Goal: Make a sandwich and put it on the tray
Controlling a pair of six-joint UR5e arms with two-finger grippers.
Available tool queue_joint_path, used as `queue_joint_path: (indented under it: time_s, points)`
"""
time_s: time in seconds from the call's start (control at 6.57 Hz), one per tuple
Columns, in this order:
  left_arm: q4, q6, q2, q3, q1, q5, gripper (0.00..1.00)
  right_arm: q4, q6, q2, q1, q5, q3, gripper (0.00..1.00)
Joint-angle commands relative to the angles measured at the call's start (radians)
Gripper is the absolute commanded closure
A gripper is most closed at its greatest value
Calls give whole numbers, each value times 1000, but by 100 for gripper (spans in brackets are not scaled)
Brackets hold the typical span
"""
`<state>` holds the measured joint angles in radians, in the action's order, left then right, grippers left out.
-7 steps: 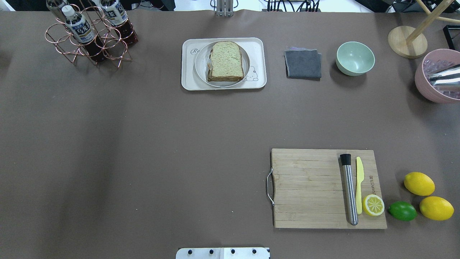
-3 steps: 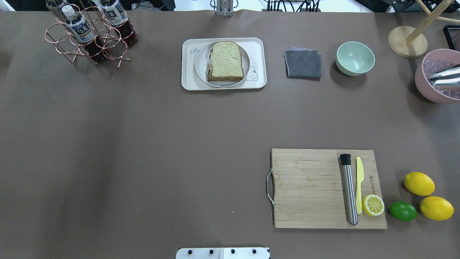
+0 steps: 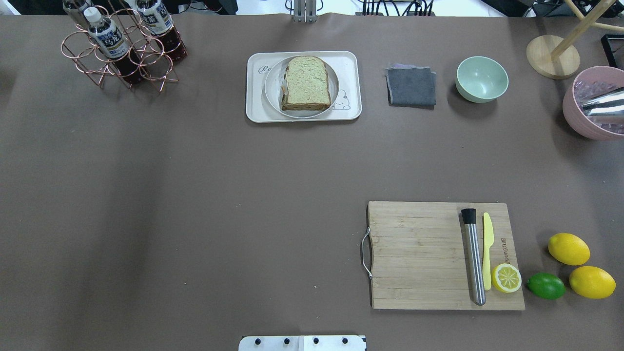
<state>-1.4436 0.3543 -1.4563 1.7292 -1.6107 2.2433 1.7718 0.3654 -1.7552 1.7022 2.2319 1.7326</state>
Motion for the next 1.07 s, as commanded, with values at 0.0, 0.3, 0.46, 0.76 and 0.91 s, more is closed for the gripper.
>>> queue_joint_path:
  time_s: [0.0, 0.3, 0.46, 0.76, 0.91]
  points:
    - [-1, 0, 1, -5, 0, 1, 1, 0, 0, -1, -1, 0, -1, 0]
    - [-6, 2, 16, -5, 0, 12, 1, 0, 1, -1, -1, 0, -2, 0]
    - [-8, 2, 20, -5, 0, 22, 1, 0, 1, -1, -1, 0, -2, 0]
    - [-9, 2, 22, -4, 0, 22, 1, 0, 0, -1, 1, 0, -1, 0]
    - [-9, 2, 24, -4, 0, 22, 1, 0, 0, -1, -1, 0, -2, 0]
